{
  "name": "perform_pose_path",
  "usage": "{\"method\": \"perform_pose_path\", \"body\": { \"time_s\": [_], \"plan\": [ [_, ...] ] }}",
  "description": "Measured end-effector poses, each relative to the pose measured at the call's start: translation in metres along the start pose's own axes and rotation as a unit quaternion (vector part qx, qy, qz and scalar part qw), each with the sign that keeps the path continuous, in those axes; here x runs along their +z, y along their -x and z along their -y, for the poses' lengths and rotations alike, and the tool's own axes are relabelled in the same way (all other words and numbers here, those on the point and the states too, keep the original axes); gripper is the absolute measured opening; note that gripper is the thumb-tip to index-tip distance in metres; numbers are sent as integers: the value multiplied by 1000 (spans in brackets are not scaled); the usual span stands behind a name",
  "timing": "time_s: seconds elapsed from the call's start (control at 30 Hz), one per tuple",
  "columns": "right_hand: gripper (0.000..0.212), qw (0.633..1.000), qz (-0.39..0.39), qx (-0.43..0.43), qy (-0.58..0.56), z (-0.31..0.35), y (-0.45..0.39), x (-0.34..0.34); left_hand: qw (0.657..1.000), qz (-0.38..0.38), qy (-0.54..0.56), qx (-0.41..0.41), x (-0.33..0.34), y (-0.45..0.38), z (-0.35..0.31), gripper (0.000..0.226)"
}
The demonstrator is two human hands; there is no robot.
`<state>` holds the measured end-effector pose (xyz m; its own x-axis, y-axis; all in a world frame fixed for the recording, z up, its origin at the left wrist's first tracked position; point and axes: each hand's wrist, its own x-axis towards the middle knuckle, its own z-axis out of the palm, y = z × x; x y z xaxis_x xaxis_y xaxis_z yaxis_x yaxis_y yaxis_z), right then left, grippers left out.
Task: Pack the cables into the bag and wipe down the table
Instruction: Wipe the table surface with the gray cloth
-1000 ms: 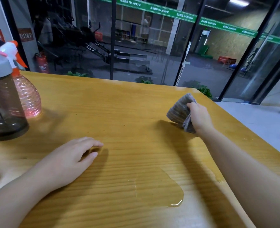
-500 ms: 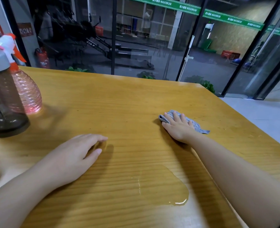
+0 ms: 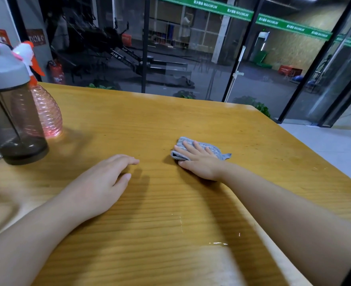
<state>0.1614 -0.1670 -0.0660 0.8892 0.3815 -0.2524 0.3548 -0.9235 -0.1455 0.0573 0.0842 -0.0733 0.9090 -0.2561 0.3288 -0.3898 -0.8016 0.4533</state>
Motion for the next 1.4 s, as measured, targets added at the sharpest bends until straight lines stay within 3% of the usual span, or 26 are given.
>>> {"method": "perform_pose_path", "body": {
  "time_s": [0.17,0.33,0.43,0.47,0.57,0.8,1.1,1.4],
  "plan": [
    [51,999,20,-46,-11,18,9,-2,1000,-7,-6,-8,-4,0,-3,36],
    [50,989,54,-56,-130,53,28,-15,999,-33,2,-3,-6,-2,-5,35],
    [27,982,57,-15,-178,84,40,-22,998,-58,2,6,-7,-2,-5,34],
    [17,983,50,-24,-174,92,41,-23,998,-64,3,8,-7,-2,-5,34],
    [37,982,37,-55,-177,112,52,-25,997,-79,7,0,-10,-2,-3,34],
    [39,989,35,-101,-100,129,86,-27,996,-90,4,-4,-9,-3,-10,33],
    [34,997,44,-67,5,122,128,-34,998,-59,14,33,-8,0,-20,31],
    [35,999,17,-34,-33,69,158,-27,998,-53,29,-5,-2,0,-15,26]
  ]
}}
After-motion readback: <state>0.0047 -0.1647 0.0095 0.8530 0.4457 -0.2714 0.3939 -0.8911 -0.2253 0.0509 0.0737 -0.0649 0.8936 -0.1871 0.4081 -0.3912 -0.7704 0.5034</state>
